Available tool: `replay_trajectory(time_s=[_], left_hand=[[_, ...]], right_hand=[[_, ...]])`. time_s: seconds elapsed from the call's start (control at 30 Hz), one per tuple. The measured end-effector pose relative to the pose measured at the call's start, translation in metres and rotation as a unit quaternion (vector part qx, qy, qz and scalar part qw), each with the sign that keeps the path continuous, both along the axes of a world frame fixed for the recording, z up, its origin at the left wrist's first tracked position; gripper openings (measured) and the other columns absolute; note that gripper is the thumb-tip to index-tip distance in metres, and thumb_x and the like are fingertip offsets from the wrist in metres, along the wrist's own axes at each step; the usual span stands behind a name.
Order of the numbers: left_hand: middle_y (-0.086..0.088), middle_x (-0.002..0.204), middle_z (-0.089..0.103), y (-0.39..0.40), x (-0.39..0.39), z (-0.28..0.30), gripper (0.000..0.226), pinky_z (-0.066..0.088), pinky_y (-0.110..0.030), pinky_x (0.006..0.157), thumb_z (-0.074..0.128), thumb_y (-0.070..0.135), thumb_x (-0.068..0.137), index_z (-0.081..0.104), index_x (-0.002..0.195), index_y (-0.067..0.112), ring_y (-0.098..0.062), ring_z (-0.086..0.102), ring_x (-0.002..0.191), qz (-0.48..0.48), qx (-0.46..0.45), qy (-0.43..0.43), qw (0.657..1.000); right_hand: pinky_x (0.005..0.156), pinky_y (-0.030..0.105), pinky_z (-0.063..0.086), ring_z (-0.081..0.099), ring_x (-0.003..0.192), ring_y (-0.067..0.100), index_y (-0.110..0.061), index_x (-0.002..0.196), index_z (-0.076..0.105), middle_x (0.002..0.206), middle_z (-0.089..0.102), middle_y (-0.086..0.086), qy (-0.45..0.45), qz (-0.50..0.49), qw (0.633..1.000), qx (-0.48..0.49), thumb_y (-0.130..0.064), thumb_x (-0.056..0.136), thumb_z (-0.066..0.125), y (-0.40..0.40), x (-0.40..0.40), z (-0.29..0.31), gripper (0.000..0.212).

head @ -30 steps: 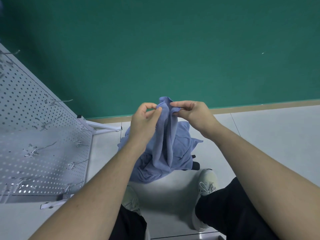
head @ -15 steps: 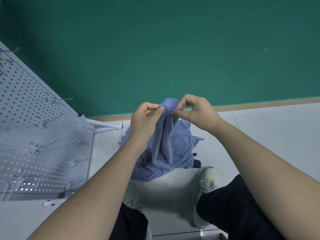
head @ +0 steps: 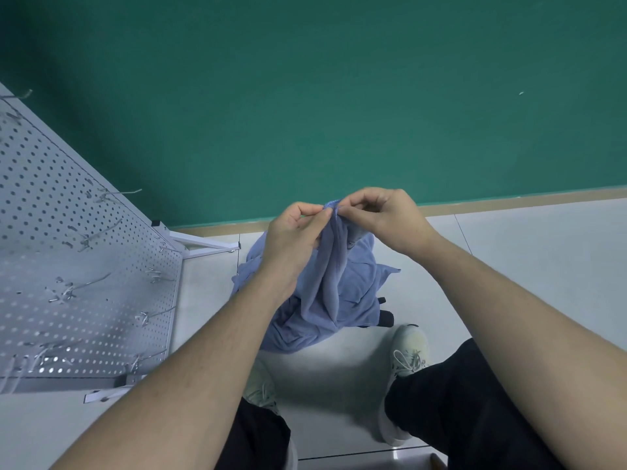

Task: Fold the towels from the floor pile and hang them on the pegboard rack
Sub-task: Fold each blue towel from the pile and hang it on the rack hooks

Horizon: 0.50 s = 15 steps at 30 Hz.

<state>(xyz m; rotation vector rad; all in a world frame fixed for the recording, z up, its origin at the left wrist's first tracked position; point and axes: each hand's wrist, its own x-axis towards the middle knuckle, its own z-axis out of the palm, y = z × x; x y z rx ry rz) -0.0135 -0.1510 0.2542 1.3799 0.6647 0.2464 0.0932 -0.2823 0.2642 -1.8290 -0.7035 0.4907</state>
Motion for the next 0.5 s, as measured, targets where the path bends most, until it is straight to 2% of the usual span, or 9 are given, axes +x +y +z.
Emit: replay_trajectory(time_s=[0.2,0.27,0.37,0.43,0.5], left_hand=[[-0.015,0.095,0.076,-0.0026,-0.0014,0.0029,0.007,0.052,-0.054,0.099,0.065,0.018,0.097,0.062,0.091,0.02,-0.039,0.069,0.104,-0.023,0.004,-0.015,1.0],[-0.021,0.099,0.074,-0.004,-0.0025,0.0036,0.007,0.05,-0.057,0.1,0.065,0.022,0.095,0.06,0.09,0.024,-0.041,0.068,0.103,-0.038,0.011,-0.022,0.999],[-0.028,0.101,0.069,-0.0066,-0.0042,0.0048,0.008,0.046,-0.061,0.1,0.066,0.032,0.085,0.058,0.088,0.03,-0.032,0.067,0.096,-0.06,0.021,-0.034,0.997],[-0.018,0.095,0.075,-0.0067,-0.0035,0.0031,0.016,0.05,-0.054,0.098,0.068,0.027,0.088,0.053,0.095,0.026,-0.026,0.07,0.097,-0.076,0.041,-0.034,0.996],[-0.005,0.093,0.078,-0.0071,-0.0023,-0.0003,0.021,0.056,-0.035,0.089,0.069,0.015,0.093,0.051,0.1,0.022,-0.016,0.072,0.092,-0.088,0.053,-0.034,0.994]], right_hand=[[0.082,0.037,0.056,0.062,0.074,0.01,-0.022,0.079,0.072,0.075,0.071,0.0,0.013,-0.017,1.0,0.012,-0.014,0.088,0.076,0.0028,-0.0012,-0.0022,0.013],[0.08,0.039,0.056,0.061,0.074,0.014,-0.017,0.08,0.071,0.076,0.071,0.01,0.019,-0.034,0.999,0.021,-0.013,0.088,0.076,0.0033,-0.0012,-0.002,0.011],[0.077,0.041,0.055,0.061,0.073,0.017,-0.015,0.079,0.069,0.077,0.07,0.018,0.024,-0.04,0.999,0.021,-0.013,0.088,0.075,0.0042,-0.0019,-0.0021,0.011],[0.076,0.041,0.056,0.061,0.071,0.017,-0.016,0.078,0.068,0.076,0.07,0.018,0.025,-0.038,0.999,0.026,-0.013,0.088,0.075,0.0048,-0.003,-0.003,0.012],[0.076,0.043,0.056,0.062,0.069,0.016,-0.017,0.078,0.07,0.075,0.071,0.015,0.024,-0.037,0.999,0.025,-0.014,0.088,0.075,0.0047,-0.0046,-0.002,0.012]])
